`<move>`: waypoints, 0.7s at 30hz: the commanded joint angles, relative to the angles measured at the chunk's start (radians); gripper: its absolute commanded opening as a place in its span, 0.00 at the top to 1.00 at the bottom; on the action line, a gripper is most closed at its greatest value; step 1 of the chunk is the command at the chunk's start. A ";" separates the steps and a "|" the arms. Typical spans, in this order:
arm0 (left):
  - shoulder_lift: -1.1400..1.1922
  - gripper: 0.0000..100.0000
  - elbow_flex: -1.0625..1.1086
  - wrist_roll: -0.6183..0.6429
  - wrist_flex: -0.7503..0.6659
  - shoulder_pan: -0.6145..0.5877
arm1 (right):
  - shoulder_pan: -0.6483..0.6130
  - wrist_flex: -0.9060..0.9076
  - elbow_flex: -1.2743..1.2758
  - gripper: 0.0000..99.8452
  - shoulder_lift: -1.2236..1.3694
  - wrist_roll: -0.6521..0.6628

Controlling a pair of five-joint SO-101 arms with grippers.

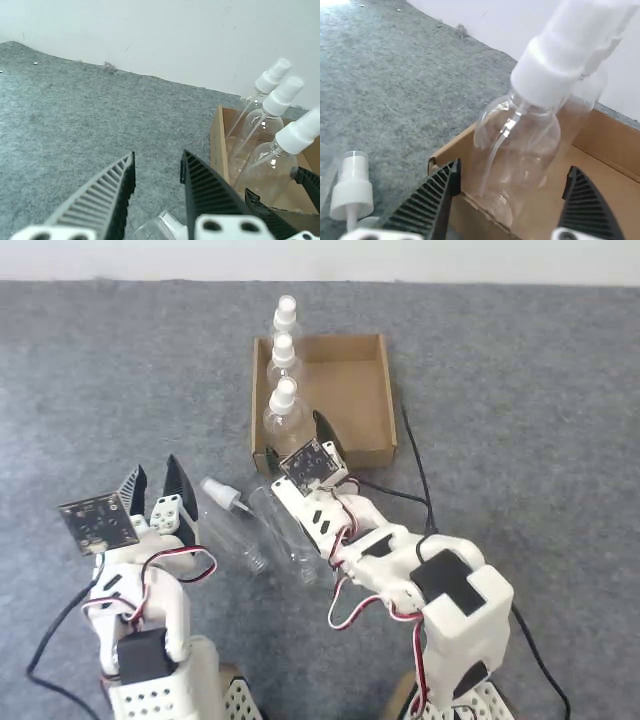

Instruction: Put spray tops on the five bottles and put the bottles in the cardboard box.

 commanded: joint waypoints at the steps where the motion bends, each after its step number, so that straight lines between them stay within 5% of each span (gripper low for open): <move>1: -0.017 0.86 -0.033 0.014 -0.034 -0.005 | -0.018 -0.005 0.035 0.71 -0.116 0.009; 16: -0.017 0.86 -0.031 0.014 -0.034 -0.005 | -0.018 -0.004 0.150 0.71 -0.271 0.009; 21: -0.017 0.86 -0.031 0.014 -0.034 -0.005 | -0.016 0.133 0.190 0.71 -0.394 0.008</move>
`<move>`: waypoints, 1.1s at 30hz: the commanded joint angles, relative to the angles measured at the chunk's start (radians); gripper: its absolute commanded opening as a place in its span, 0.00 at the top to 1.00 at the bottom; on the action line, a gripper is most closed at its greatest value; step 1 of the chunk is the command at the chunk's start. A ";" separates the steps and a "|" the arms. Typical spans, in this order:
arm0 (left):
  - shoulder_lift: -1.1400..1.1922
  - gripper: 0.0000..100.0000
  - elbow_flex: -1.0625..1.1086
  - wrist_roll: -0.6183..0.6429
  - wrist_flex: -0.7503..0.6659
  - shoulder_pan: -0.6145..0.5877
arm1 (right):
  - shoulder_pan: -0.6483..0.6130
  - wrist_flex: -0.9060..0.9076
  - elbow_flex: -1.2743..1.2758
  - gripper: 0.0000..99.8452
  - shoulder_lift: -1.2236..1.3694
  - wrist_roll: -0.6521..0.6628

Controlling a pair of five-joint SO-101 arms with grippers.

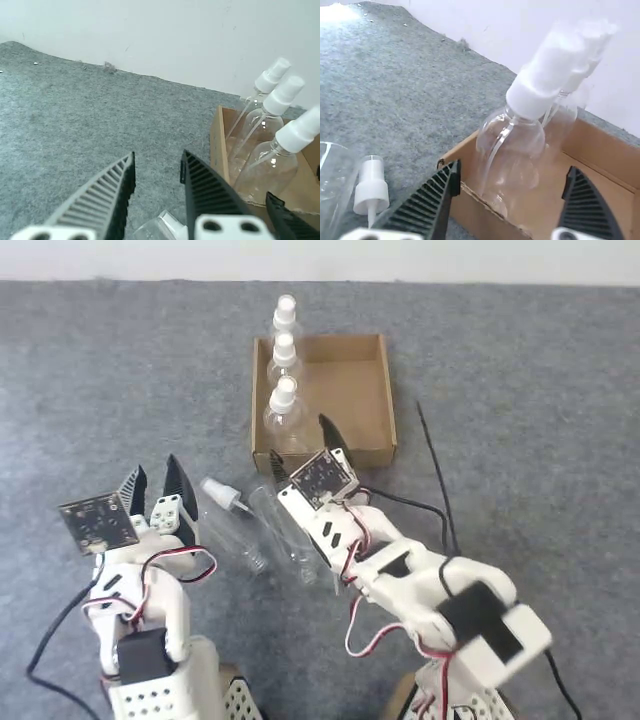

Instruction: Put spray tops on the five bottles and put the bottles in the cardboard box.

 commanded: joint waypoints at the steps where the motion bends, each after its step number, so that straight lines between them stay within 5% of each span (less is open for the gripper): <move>1: -0.017 0.86 -0.031 0.014 -0.034 -0.005 | -0.007 0.140 0.012 0.71 -0.174 0.006; 12: -0.015 0.86 -0.022 0.017 -0.068 -0.041 | -0.002 0.486 0.141 0.71 -0.553 -0.069; 25: -0.015 0.86 -0.018 0.017 -0.068 -0.041 | -0.012 1.127 0.173 0.71 -1.013 -0.072; 33: -0.015 0.86 -0.018 0.017 -0.068 -0.041 | -0.173 1.317 0.173 0.71 -1.147 -0.072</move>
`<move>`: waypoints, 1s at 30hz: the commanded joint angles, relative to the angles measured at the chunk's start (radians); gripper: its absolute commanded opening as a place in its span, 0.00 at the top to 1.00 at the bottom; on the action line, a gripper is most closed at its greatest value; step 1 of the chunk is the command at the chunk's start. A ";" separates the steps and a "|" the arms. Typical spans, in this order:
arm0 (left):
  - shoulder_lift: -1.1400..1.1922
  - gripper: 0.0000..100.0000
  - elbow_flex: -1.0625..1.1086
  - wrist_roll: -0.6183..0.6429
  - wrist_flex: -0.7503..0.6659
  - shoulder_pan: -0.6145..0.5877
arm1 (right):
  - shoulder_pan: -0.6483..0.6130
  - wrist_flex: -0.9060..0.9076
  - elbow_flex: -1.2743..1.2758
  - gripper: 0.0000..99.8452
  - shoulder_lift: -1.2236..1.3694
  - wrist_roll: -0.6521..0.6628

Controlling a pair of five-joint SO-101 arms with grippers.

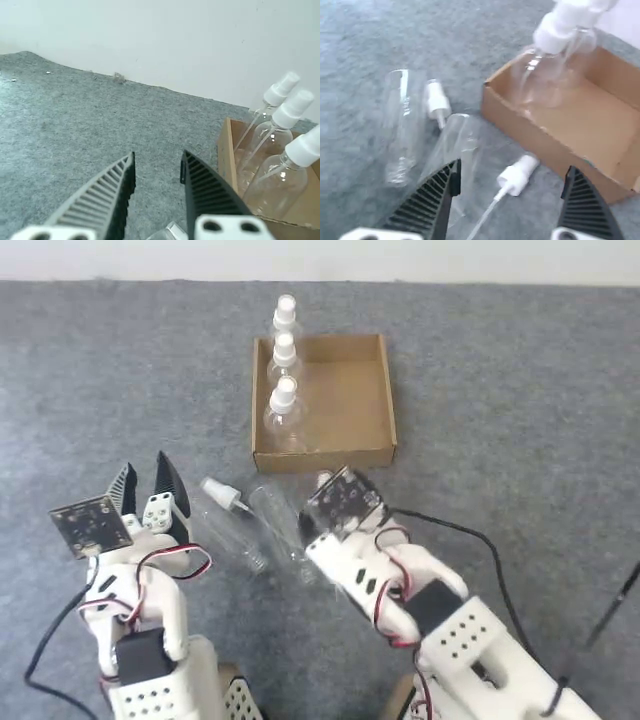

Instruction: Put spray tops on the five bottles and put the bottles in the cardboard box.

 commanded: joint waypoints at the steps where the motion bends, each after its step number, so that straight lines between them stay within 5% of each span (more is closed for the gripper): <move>1: -0.015 0.86 -0.018 0.017 -0.031 -0.005 | -0.104 0.051 -0.015 0.71 -0.064 -0.009; 9: -0.015 0.86 -0.018 0.015 -0.032 -0.005 | -0.147 0.058 -0.072 0.72 -0.015 -0.078; 30: -0.015 0.86 -0.013 0.017 -0.052 -0.005 | -0.162 0.061 -0.442 0.72 0.728 -0.137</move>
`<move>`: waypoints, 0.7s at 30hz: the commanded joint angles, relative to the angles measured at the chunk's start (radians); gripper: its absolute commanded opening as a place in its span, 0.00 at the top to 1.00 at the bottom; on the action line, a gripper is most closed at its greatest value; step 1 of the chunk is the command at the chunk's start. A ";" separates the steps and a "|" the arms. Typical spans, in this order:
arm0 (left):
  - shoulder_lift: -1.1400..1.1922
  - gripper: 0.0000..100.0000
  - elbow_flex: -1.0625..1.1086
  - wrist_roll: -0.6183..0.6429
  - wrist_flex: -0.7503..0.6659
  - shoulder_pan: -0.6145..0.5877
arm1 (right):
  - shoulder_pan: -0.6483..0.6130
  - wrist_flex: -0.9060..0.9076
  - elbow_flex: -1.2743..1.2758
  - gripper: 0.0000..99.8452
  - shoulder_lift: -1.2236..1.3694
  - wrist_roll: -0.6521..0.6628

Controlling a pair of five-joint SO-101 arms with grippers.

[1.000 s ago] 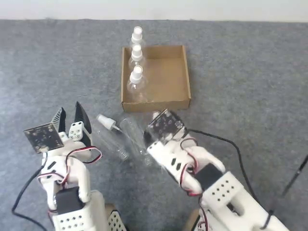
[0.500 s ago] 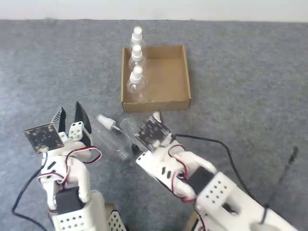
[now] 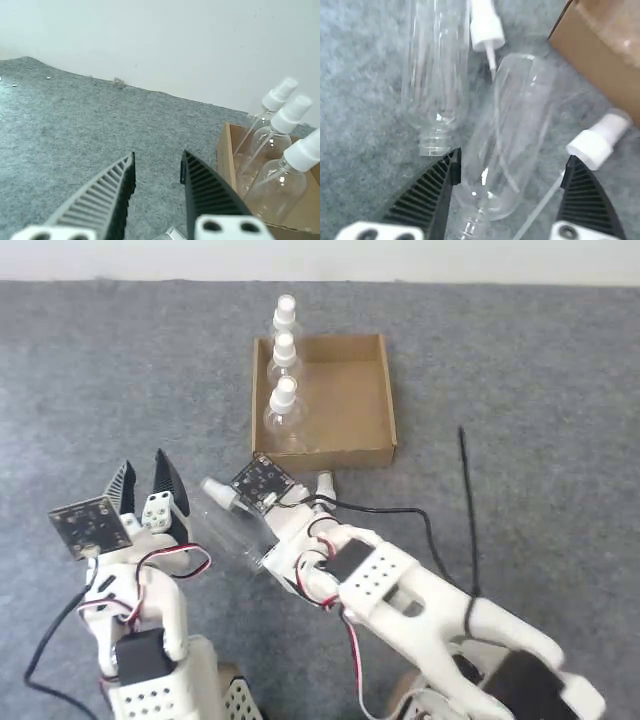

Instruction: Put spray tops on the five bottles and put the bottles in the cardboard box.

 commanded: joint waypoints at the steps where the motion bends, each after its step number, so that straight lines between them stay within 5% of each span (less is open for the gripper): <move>1: -0.015 0.86 -0.013 0.017 -0.032 -0.005 | -0.013 0.013 -0.089 0.72 0.047 -0.006; 5: -0.015 0.86 -0.013 0.017 -0.032 -0.005 | -0.013 0.013 -0.101 0.74 0.097 -0.006; 10: -0.015 0.86 -0.013 0.017 -0.031 -0.005 | -0.012 0.013 -0.103 0.91 0.102 -0.006; 21: -0.015 0.86 -0.012 0.015 -0.029 -0.005 | 0.007 0.205 -0.095 0.92 -0.108 -0.014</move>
